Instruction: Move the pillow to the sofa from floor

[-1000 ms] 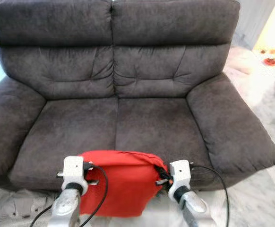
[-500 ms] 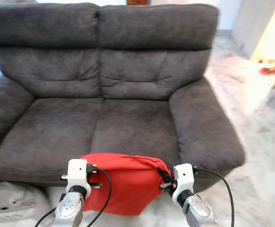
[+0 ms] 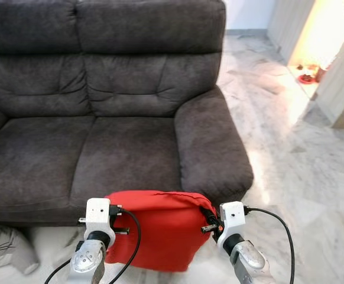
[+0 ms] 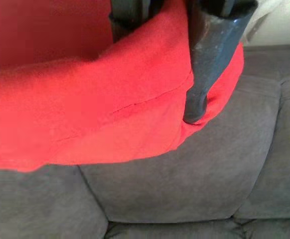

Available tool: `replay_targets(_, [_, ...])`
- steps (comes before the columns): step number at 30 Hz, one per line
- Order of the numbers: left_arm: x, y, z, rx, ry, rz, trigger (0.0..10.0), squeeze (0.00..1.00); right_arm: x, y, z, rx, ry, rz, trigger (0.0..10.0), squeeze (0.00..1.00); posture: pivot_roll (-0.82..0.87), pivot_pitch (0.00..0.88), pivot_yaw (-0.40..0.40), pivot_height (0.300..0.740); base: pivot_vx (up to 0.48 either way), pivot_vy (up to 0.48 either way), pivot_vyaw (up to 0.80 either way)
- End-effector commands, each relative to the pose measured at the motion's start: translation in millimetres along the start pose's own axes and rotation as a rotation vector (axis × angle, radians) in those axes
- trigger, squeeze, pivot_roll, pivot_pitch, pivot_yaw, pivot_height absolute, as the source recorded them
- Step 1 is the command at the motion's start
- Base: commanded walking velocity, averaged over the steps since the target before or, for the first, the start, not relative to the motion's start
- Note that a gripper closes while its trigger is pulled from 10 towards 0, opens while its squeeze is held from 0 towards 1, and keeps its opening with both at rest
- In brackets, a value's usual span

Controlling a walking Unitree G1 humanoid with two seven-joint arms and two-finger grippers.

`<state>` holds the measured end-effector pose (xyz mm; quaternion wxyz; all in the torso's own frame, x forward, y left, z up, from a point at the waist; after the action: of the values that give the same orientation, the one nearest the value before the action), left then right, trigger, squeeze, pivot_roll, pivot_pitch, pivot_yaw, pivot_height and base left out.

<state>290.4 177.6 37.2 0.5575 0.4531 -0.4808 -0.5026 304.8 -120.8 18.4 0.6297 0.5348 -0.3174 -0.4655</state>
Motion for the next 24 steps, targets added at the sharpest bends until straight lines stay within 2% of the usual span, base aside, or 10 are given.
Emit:
replay_targets(1, [-17.0, 24, -2.1, 0.110, 0.048, -0.015, 10.0, 0.00, -0.6, 6, -2.0, 0.035, -0.003, -0.007, 10.0, 0.00, 0.09, 0.104, 0.035, 0.740, 0.000, 0.000, 0.00])
replay_targets(5, [-18.8, 23, -0.9, 0.111, 0.066, -0.022, 10.0, 0.00, -2.9, 9, -2.9, 0.052, 0.006, -0.007, 10.0, 0.00, 0.09, 0.105, 0.034, 0.740, 0.000, 0.000, 0.00])
replay_targets(10, [-20.3, 36, 1.2, 0.170, 0.069, -0.085, 10.0, 0.00, -4.2, 25, -4.7, 0.139, 0.014, 0.020, 10.0, 0.00, 0.09, 0.104, 0.034, 0.740, 0.000, 0.000, 0.00])
replay_targets(11, [-19.0, 39, 1.9, 0.186, 0.061, -0.105, 10.0, 0.00, -3.2, 31, -4.8, 0.174, 0.010, 0.031, 10.0, 0.00, 0.09, 0.107, 0.033, 0.740, 0.000, 0.000, 0.73])
replay_targets(16, [-17.2, 40, 2.0, 0.192, 0.052, -0.127, 10.0, 0.00, -1.4, 38, -6.3, 0.209, -0.003, 0.025, 10.0, 0.00, 0.09, 0.106, 0.031, 0.740, 0.000, 0.000, 0.76])
replay_targets(19, [-17.9, 41, 2.7, 0.196, 0.057, -0.126, 10.0, 0.00, -3.7, 47, -9.0, 0.244, 0.020, -0.005, 10.0, 0.00, 0.09, 0.106, 0.031, 0.740, 0.269, 0.000, 0.00])
replay_targets(24, [-19.0, 45, 3.4, 0.204, 0.060, -0.128, 10.0, 0.00, -5.1, 54, -10.0, 0.268, 0.026, 0.000, 10.0, 0.00, 0.09, 0.106, 0.031, 0.740, 0.316, 0.000, 0.00])
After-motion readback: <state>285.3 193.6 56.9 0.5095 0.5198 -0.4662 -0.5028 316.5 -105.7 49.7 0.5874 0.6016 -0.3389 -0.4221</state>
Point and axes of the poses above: a point about 5 cm out from each wrist's last joint towards the gripper, its own z axis pointing back from the gripper into the wrist, its own y axis along the axis of the wrist's last joint, x = y × z, the point moved 1 cm from there along -z, pointing out of the wrist towards the gripper, and after that the axes turned 4 degrees about z, right-handed, at the moved point
